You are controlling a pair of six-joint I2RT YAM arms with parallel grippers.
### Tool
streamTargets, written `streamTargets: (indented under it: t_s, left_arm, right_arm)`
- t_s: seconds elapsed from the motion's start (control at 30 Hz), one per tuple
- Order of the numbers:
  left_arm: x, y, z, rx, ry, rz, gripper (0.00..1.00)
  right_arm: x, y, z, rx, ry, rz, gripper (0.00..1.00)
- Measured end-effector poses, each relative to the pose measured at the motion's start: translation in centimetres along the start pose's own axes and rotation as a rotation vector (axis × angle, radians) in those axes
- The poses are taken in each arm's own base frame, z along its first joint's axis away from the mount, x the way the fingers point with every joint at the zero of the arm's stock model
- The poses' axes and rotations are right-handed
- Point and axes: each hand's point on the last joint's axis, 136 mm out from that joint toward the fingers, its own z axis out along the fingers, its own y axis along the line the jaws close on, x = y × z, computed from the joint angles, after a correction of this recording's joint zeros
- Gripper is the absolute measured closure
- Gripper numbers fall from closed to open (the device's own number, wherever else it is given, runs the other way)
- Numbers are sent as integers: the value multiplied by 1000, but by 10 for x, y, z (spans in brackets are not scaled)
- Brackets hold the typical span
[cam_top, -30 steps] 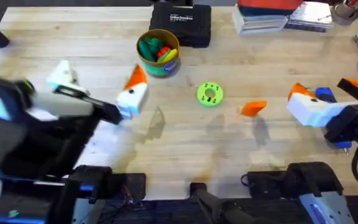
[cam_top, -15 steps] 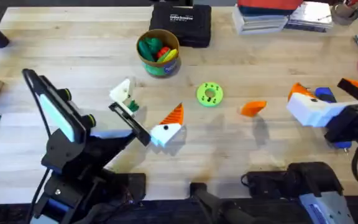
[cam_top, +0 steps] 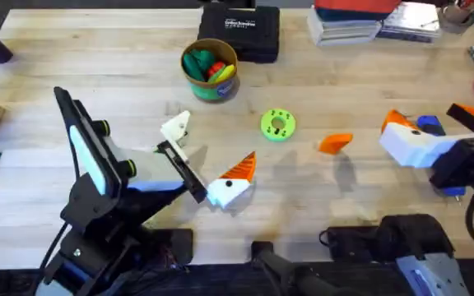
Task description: Pick up the gripper from the table and insert it into the empty holder that is missing its gripper. Then pick up a screw, insert it into the mounting hole, and use the screwdriver to tighten it. Finally, clean up the table by picking up the vegetable and placing it into the bucket.
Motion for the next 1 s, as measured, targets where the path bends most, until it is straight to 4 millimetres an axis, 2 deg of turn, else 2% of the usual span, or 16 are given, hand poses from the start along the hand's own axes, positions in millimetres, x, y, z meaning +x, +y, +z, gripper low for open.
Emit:
streamTargets:
  t_s: [0.3, 0.43, 0.67, 0.8, 1.0]
  left_arm:
    - [0, 0, 0, 0, 0, -3, 15]
    - [0, 0, 0, 0, 0, -3, 15]
    - [0, 0, 0, 0, 0, -3, 16]
    - [0, 0, 0, 0, 0, -3, 15]
    - [0, 0, 0, 0, 0, -6, 15]
  right_arm:
    - [0, 0, 0, 0, 0, 0, 7]
    - [-8, 0, 0, 0, -33, -1, 9]
    - [-3, 3, 1, -16, -8, 19, 7]
    - [10, 12, 14, -74, 131, -11, 7]
    - [22, 17, 26, -151, 460, -158, 7]
